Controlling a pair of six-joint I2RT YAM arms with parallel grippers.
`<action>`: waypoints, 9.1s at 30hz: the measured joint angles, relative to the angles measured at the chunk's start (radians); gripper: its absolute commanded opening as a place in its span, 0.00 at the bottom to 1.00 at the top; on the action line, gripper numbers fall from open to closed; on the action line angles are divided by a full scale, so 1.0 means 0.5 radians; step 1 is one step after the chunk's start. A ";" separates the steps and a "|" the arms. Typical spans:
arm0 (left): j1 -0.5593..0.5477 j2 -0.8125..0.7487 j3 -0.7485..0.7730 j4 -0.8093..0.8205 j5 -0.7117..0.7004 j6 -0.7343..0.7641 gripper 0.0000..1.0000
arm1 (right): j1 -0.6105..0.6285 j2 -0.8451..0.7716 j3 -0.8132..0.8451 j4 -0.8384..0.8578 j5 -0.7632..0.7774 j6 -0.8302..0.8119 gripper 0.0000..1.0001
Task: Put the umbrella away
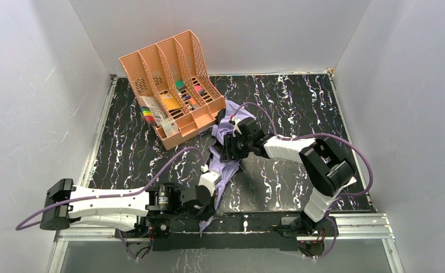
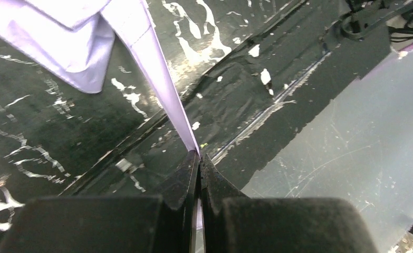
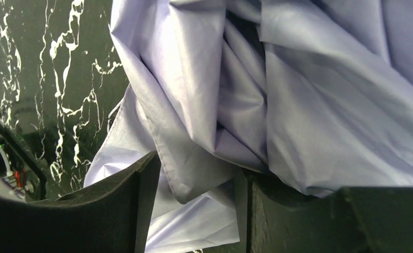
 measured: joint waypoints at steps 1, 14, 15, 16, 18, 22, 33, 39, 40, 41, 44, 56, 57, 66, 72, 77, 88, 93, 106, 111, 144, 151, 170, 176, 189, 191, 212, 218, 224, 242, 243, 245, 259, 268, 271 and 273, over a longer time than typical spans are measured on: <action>-0.003 -0.021 0.005 -0.036 -0.023 -0.001 0.00 | 0.002 0.005 0.018 -0.014 0.033 -0.011 0.63; -0.005 -0.120 0.102 -0.446 -0.224 -0.051 0.00 | -0.008 0.000 0.081 -0.114 0.146 -0.192 0.64; -0.008 -0.072 0.102 -0.446 -0.208 -0.051 0.00 | -0.015 -0.010 0.074 -0.109 0.125 -0.206 0.65; -0.011 -0.021 0.102 -0.445 -0.191 -0.051 0.00 | -0.026 -0.025 0.064 -0.101 0.093 -0.230 0.65; -0.015 0.064 0.101 -0.446 -0.155 -0.052 0.00 | -0.043 -0.063 0.048 -0.095 0.037 -0.259 0.65; -0.027 0.111 0.089 -0.446 -0.102 -0.070 0.00 | -0.073 -0.153 0.045 -0.084 -0.130 -0.295 0.63; -0.036 0.100 0.031 -0.444 -0.053 -0.105 0.06 | 0.005 -0.385 -0.058 0.040 -0.391 -0.168 0.52; -0.036 0.133 0.031 -0.435 -0.037 -0.104 0.06 | 0.134 -0.396 -0.064 0.056 -0.329 -0.081 0.46; -0.036 0.135 0.031 -0.433 -0.037 -0.104 0.06 | 0.147 -0.396 -0.074 0.063 -0.304 -0.065 0.46; -0.036 0.139 0.031 -0.431 -0.037 -0.104 0.07 | 0.155 -0.394 -0.086 0.066 -0.280 -0.041 0.46; -0.036 0.158 0.031 -0.430 -0.037 -0.104 0.11 | 0.157 -0.349 -0.130 0.093 -0.214 0.028 0.45; -0.002 0.101 0.161 -0.363 -0.245 -0.085 0.71 | 0.168 -0.065 -0.185 0.182 0.070 0.132 0.42; 0.024 0.091 0.191 -0.348 -0.260 -0.072 0.72 | 0.174 -0.072 -0.185 0.169 0.101 0.129 0.42; 0.790 0.060 0.294 -0.064 -0.121 0.169 0.83 | 0.135 -0.239 -0.221 -0.120 0.343 0.011 0.43; 1.135 0.201 0.491 0.044 0.029 0.360 0.84 | 0.022 -0.423 -0.317 -0.328 0.394 -0.185 0.48; 1.461 0.420 0.686 0.208 0.271 0.452 0.85 | -0.014 -0.546 -0.414 -0.367 0.305 -0.310 0.47; 1.685 1.053 1.044 0.538 0.632 0.322 0.82 | -0.022 -0.684 -0.650 -0.112 0.163 -0.150 0.46; 1.685 1.190 1.017 0.661 0.711 0.226 0.78 | -0.021 -0.745 -0.727 -0.032 0.204 -0.060 0.46; 1.685 1.331 0.956 0.826 0.803 0.071 0.75 | -0.021 -0.817 -0.777 0.018 0.205 -0.005 0.57; 1.685 1.331 0.951 0.822 0.792 0.075 0.76 | -0.021 -1.035 -0.724 -0.085 0.159 -0.057 0.61; 1.693 1.561 1.112 0.764 0.812 0.137 0.73 | -0.446 -0.852 -0.020 -0.430 -0.124 -0.501 0.53; 1.694 1.586 1.137 0.765 0.819 0.135 0.65 | -0.448 -0.650 -0.052 -0.312 -0.130 -0.497 0.49; 1.695 1.686 1.244 0.792 0.924 0.106 0.00 | -0.448 -0.609 -0.223 -0.117 -0.235 -0.440 0.55; 1.698 1.660 1.463 0.643 0.933 0.145 0.04 | -0.448 -0.609 -0.249 -0.088 -0.234 -0.439 0.56; 1.739 1.371 1.478 0.529 0.932 0.220 0.93 | -0.448 -0.653 -0.256 -0.083 -0.233 -0.429 0.63; 1.740 1.255 1.309 0.556 0.900 0.171 0.98 | -0.448 -0.691 -0.267 -0.072 -0.233 -0.422 0.64; 1.623 1.324 0.808 1.350 0.976 -0.425 0.69 | -0.448 -1.019 -0.344 -0.040 -0.197 -0.311 0.61; 1.623 1.324 0.808 1.411 0.975 -0.469 0.51 | -0.448 -1.096 -0.346 -0.044 -0.170 -0.288 0.58; 1.623 1.426 0.905 1.437 0.994 -0.452 0.45 | -0.448 -1.173 -0.397 -0.060 -0.124 -0.272 0.56; 1.623 1.601 1.118 1.180 0.944 -0.375 0.20 | -0.448 -1.362 -0.504 -0.129 -0.055 -0.230 0.56; 1.623 1.614 1.134 1.173 0.943 -0.371 0.14 | -0.448 -1.365 -0.505 -0.140 -0.052 -0.230 0.56; 1.623 1.630 1.160 1.155 0.943 -0.361 0.05 | -0.448 -1.378 -0.517 -0.153 -0.042 -0.230 0.56; 1.624 1.605 1.568 0.838 1.195 0.042 0.00 | -0.448 -1.425 -0.544 -0.236 -0.007 -0.212 0.53; 1.624 1.360 1.588 0.549 1.420 0.311 0.00 | -0.453 -1.434 -0.544 -0.311 0.114 -0.167 0.52; 1.623 1.253 1.576 0.514 1.493 0.369 0.00 | -0.459 -1.434 -0.544 -0.327 0.140 -0.163 0.52; 1.614 1.199 1.557 0.506 1.522 0.394 0.04 | -0.459 -1.434 -0.544 -0.333 0.147 -0.158 0.53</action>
